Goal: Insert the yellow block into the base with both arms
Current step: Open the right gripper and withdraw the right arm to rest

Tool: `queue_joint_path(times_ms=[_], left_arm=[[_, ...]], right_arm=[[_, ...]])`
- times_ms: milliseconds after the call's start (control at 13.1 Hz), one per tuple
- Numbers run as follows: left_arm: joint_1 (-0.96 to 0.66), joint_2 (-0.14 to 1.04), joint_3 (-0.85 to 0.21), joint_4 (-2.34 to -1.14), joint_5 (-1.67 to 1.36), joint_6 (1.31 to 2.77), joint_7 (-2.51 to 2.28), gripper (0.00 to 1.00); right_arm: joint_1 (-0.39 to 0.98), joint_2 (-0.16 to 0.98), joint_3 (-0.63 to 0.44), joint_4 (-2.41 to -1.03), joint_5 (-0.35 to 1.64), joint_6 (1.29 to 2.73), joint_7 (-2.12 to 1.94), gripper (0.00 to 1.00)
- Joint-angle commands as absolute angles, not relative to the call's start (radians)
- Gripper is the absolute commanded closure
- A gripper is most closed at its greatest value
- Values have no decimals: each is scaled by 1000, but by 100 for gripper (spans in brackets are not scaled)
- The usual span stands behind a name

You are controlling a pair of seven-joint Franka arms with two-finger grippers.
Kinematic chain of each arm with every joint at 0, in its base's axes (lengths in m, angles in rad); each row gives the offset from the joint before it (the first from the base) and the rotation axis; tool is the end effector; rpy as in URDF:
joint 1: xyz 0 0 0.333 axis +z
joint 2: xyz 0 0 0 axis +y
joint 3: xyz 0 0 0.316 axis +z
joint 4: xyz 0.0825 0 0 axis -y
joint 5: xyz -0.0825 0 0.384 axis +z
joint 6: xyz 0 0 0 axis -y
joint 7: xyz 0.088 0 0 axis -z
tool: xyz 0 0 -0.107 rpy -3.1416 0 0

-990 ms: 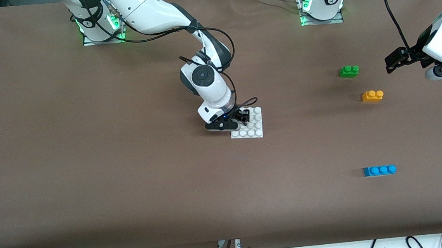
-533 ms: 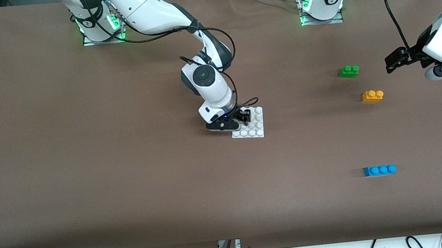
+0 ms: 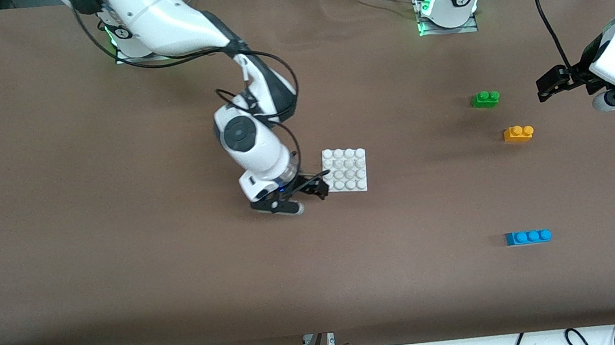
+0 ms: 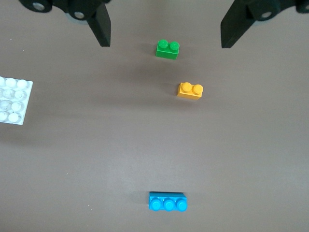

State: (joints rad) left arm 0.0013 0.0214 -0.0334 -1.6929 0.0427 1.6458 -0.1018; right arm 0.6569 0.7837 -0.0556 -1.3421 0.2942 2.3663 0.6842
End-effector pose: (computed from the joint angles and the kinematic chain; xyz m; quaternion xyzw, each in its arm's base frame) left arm 0.5614 -0.0136 0.5612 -0.9987 -0.0325 0.0328 0.0231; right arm 0.6209 0.4428 0.2843 -0.9805 0.1220 -0.0385 0.1489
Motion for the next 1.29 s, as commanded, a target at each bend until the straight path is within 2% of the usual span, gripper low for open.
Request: queue_joint_path(times_ms=[0, 152, 305, 457, 685, 990, 1219], left_arm=[[2, 40, -28, -1657, 18, 1626, -94, 0], [0, 52, -29, -1657, 15, 1626, -89, 0], [2, 54, -29, -1661, 15, 1621, -86, 0], [-2, 58, -31, -1661, 15, 1614, -84, 0], [0, 58, -29, -1664, 15, 1609, -84, 0], [3, 58, -29, -1666, 15, 1600, -83, 0], [6, 58, -29, -1667, 14, 1600, -42, 0]], right_arm=[[550, 600, -25, -1501, 295, 2280, 536, 0], [468, 478, -25, -1627, 293, 2240, 409, 0], [376, 381, -26, -1686, 272, 2136, 342, 0], [318, 296, -26, -1689, 152, 1990, 316, 0], [211, 198, -25, -1689, 129, 1829, 208, 0], [75, 118, 12, -1687, 63, 1735, 127, 0], [54, 75, 21, -1680, 34, 1671, 101, 0]])
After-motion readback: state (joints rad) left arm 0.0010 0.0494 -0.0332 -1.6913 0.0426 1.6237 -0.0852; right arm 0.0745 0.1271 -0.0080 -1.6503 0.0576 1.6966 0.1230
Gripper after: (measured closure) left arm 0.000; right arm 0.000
